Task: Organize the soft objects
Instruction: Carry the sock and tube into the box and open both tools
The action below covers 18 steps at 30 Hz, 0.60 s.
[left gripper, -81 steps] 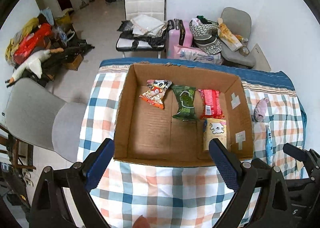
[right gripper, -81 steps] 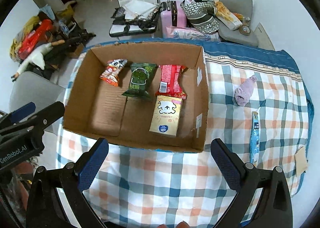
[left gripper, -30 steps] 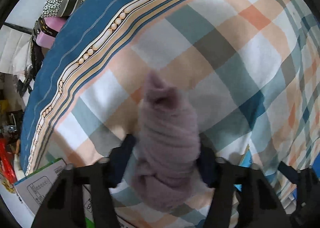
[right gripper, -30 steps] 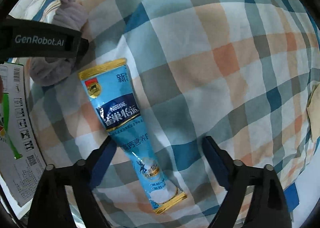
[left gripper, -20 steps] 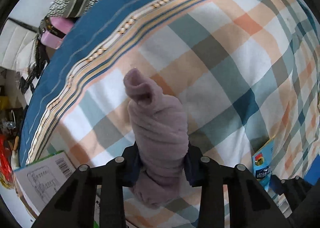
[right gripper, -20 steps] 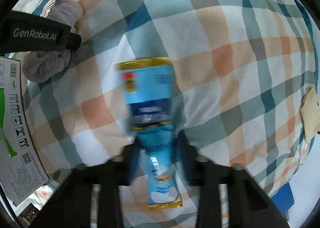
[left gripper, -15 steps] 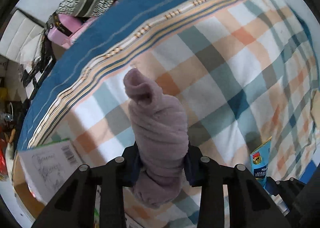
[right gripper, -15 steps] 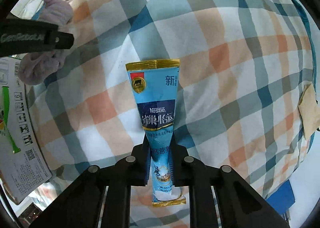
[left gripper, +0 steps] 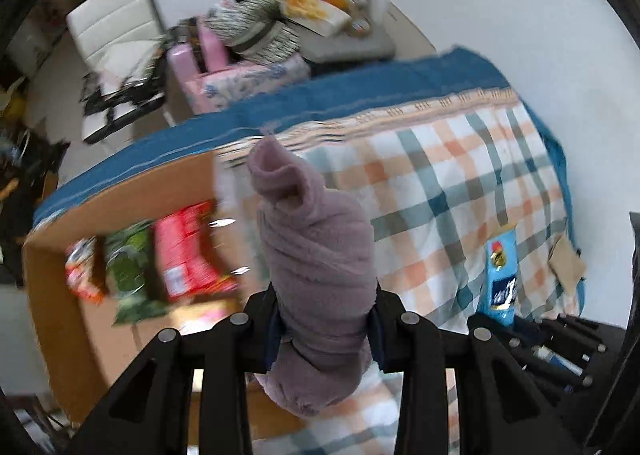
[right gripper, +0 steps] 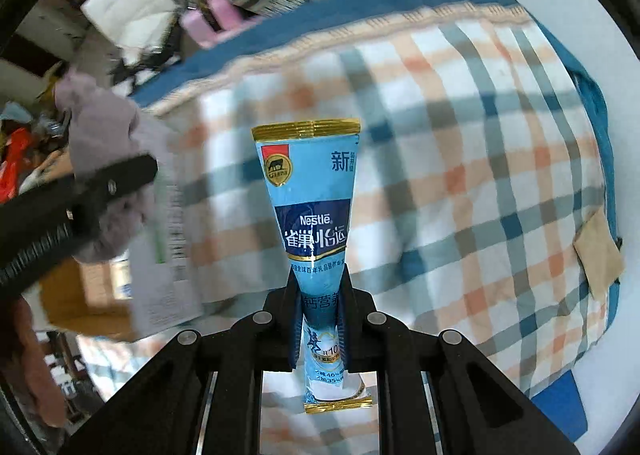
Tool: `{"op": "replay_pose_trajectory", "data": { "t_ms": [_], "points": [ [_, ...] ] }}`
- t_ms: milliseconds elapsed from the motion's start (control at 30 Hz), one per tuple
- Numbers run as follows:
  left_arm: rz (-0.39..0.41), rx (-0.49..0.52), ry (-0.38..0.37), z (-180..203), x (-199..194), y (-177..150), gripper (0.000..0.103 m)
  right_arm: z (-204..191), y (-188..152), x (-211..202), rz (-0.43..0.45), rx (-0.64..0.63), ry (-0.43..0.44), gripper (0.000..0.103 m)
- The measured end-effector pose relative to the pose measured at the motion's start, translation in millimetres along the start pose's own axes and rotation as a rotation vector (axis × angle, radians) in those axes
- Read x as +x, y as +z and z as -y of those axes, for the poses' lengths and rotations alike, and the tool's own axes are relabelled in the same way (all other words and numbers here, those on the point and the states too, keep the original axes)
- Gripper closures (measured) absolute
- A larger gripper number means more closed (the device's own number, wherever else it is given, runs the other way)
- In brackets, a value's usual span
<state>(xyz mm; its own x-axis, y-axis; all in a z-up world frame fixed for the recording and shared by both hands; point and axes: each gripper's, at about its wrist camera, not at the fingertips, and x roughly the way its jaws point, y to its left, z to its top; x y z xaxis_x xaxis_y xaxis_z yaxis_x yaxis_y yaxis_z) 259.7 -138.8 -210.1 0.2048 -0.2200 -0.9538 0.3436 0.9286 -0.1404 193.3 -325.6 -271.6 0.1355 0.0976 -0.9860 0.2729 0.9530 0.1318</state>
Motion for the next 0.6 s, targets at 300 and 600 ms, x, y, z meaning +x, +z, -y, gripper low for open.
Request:
{"op": "replay_pose_trajectory", "data": {
  "t_ms": [300,600],
  "points": [
    [0.045,-0.206,0.104,-142,-60,-57,0.071,-126,-16,-62,0.063,-0.174,0.13,0.088],
    [-0.042,-0.552,0.016,-261,-34,-106,0.071,-272,-20,-38,-0.014,-0.369,0.2,0.088]
  ]
}}
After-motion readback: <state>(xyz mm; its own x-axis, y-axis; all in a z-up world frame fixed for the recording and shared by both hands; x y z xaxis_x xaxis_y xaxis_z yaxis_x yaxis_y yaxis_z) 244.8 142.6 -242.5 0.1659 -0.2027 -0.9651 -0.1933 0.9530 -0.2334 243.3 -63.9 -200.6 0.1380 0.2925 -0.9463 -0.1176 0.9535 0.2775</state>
